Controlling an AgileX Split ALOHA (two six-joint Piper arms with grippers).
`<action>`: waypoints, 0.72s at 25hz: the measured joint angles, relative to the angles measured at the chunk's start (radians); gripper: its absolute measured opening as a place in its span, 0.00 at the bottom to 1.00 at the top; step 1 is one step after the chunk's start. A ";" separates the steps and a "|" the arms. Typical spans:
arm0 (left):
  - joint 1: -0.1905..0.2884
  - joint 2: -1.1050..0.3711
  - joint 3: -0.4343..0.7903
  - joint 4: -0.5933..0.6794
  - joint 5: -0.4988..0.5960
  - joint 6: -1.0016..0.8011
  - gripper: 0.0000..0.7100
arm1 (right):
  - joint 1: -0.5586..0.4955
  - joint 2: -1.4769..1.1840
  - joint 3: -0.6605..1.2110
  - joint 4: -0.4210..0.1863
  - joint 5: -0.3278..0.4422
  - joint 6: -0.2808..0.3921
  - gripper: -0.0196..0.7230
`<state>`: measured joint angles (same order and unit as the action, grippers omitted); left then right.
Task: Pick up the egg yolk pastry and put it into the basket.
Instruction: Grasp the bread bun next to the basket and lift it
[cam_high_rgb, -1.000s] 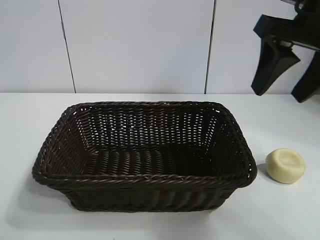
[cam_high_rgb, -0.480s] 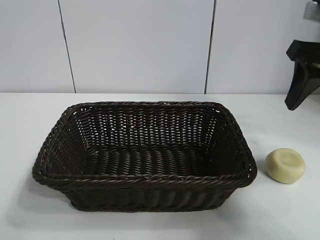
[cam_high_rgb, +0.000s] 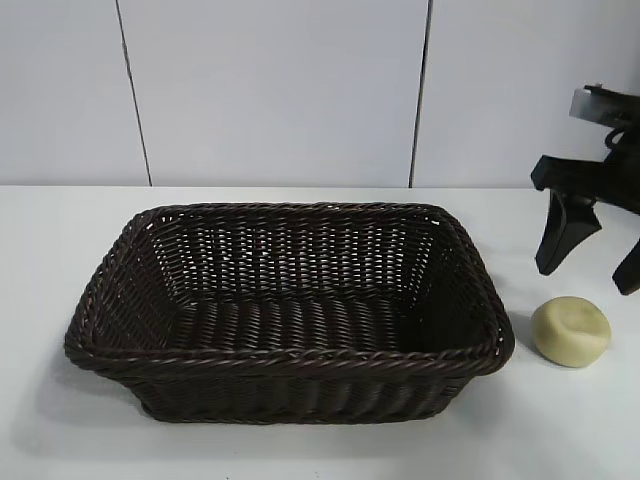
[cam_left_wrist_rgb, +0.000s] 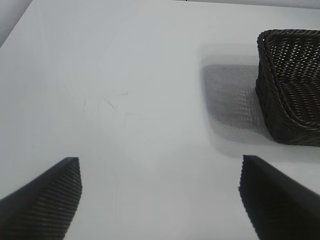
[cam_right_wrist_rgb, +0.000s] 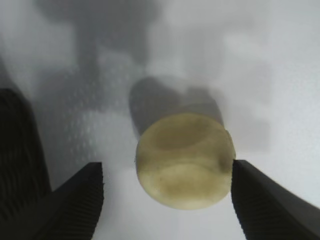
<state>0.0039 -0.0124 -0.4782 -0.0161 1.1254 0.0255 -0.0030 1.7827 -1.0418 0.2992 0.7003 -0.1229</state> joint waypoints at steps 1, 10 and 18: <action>0.000 0.000 0.000 0.000 0.000 0.000 0.88 | 0.000 0.021 0.000 0.003 -0.010 0.000 0.72; 0.000 0.000 0.000 0.000 0.000 0.000 0.88 | 0.000 0.115 0.000 0.014 -0.067 0.000 0.65; 0.000 0.000 0.000 0.000 0.000 0.000 0.88 | 0.000 0.106 -0.001 0.015 -0.028 0.000 0.08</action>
<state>0.0039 -0.0124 -0.4782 -0.0161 1.1254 0.0255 -0.0030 1.8886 -1.0429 0.3143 0.6723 -0.1229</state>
